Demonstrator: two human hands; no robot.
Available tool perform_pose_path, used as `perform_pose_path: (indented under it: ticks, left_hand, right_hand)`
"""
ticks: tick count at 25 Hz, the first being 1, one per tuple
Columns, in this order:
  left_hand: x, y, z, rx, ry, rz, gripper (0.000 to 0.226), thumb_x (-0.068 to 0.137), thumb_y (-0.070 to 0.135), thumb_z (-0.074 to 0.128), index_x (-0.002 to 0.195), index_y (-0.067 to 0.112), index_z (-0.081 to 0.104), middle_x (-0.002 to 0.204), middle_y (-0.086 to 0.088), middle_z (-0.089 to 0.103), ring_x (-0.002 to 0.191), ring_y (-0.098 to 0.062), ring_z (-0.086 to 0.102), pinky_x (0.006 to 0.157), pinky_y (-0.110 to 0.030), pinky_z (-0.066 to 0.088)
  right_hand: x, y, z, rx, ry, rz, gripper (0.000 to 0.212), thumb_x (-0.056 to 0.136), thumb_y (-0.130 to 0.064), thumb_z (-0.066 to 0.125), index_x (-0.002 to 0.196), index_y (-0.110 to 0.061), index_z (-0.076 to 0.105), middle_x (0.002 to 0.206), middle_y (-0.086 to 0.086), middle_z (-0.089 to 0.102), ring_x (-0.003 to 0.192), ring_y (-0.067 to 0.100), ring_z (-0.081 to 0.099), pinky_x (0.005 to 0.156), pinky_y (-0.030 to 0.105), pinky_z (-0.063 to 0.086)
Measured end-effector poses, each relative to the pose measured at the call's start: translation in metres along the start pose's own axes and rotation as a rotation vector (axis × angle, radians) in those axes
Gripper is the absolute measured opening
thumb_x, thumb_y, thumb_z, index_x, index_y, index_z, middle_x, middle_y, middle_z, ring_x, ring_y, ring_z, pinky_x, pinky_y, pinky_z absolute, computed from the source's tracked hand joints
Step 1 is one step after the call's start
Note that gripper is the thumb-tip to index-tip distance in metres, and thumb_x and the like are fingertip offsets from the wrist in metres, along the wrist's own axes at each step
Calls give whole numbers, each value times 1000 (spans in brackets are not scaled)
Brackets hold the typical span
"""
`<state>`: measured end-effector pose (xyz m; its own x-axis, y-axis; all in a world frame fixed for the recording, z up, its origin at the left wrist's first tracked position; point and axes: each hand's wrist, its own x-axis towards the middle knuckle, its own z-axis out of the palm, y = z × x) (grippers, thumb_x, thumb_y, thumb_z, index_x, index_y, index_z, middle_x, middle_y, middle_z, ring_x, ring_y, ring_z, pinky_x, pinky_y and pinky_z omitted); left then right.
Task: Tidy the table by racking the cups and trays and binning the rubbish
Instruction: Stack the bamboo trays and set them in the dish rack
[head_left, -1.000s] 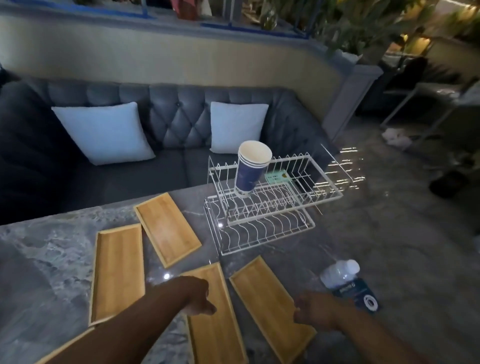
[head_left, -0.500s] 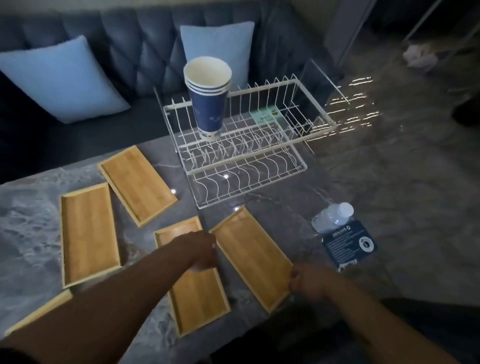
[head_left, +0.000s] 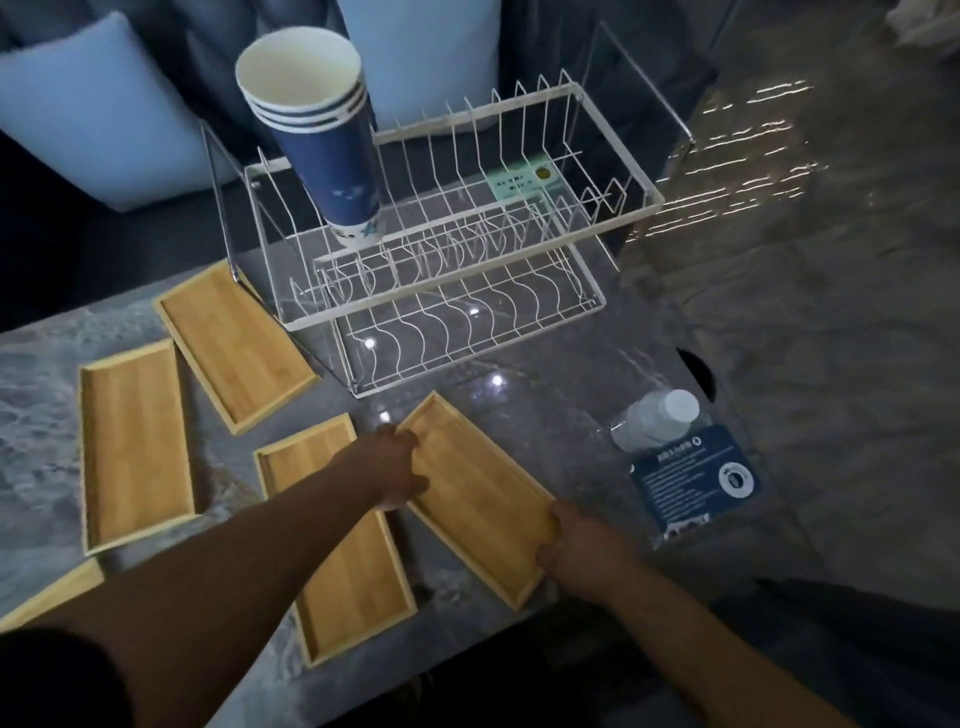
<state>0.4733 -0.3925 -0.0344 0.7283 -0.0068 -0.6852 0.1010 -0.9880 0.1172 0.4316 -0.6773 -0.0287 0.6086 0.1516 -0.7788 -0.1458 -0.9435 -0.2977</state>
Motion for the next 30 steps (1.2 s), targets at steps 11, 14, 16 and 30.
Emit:
perform_pose_path:
  ticks: [11,14,16,30]
  left_hand:
    - [-55,-26,48,-186,-61,-155,69,85,54,64,143,21,47,130,-11,61,111,-23,65,93,-37,55]
    - [-70,-37,58,-249,-64,-150,53,87,50,64,131,21,59,122,-5,66,104,-16,66,85,-30,55]
    - [-77,-43,65,-274,-51,-156,49,87,52,63,127,24,62,118,-1,67,99,-13,65,80,-27,52]
    - [-79,-123,52,-101,350,-131,53,82,53,64,130,33,57,137,4,57,122,-19,56,94,-40,53]
  right_hand:
    - [33,-47,-31,-156,161,-143,65,78,-40,58,137,-21,39,134,15,54,120,34,53,97,41,49]
    - [46,-67,-35,-219,162,-195,70,81,-37,58,144,-18,33,144,17,43,128,34,47,104,42,44]
    - [53,-77,-36,-248,152,-210,74,84,-37,57,148,-19,27,148,17,36,130,35,45,105,43,43]
    - [19,-94,-3,-365,314,-287,42,83,-40,53,121,-22,55,122,6,60,107,28,59,86,36,50]
